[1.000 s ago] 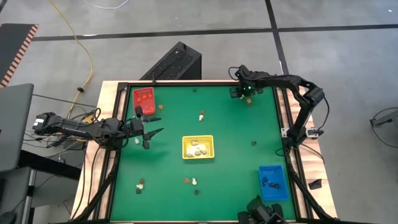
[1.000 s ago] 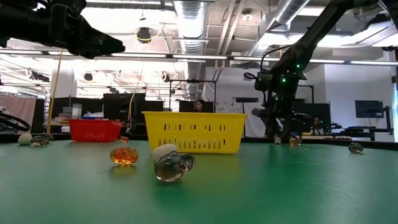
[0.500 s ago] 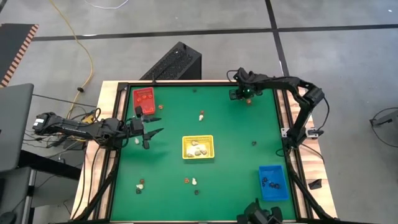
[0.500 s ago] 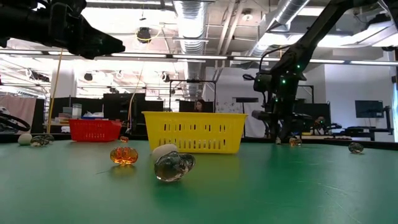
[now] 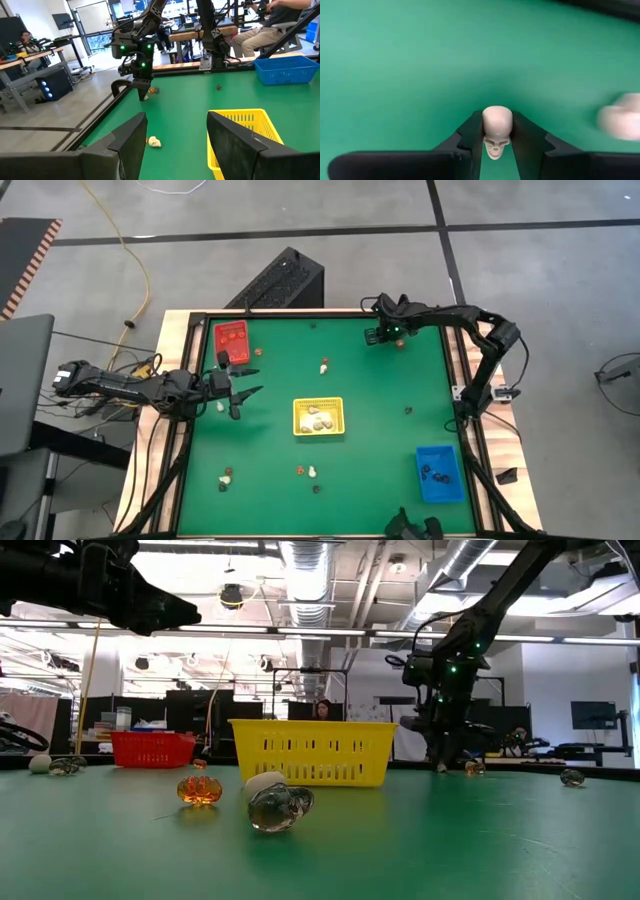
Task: Sort Halloween decoration
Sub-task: Put the white skull toy into the yellow bin, then put the black skull toy into the blue bin
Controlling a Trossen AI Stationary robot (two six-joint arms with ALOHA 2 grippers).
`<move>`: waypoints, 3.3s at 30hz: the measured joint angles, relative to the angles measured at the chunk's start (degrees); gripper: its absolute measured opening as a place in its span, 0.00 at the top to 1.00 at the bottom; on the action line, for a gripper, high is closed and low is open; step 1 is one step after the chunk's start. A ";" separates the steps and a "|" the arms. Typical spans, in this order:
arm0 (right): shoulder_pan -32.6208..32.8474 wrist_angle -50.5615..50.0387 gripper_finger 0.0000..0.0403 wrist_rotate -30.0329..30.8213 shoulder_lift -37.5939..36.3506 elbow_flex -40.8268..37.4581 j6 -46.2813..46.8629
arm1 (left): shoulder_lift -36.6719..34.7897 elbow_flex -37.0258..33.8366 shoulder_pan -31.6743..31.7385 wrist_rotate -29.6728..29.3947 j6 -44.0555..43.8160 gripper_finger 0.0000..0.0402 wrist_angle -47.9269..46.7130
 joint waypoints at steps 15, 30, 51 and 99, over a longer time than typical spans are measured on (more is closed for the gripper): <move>30.03 19.41 0.71 -10.03 -7.21 -0.02 -0.89 | -0.02 0.02 0.02 -0.04 0.21 0.51 -0.04; 50.17 22.26 0.64 5.92 -6.49 -0.04 -2.14 | -0.02 0.02 0.00 0.11 0.21 0.51 1.09; 38.01 -0.63 0.56 8.59 -16.10 0.02 5.26 | 0.00 0.02 0.01 3.28 0.00 0.51 1.03; 37.67 -31.45 0.51 -10.45 -13.25 -13.51 23.45 | 0.02 0.04 0.01 3.30 -2.40 0.51 -2.60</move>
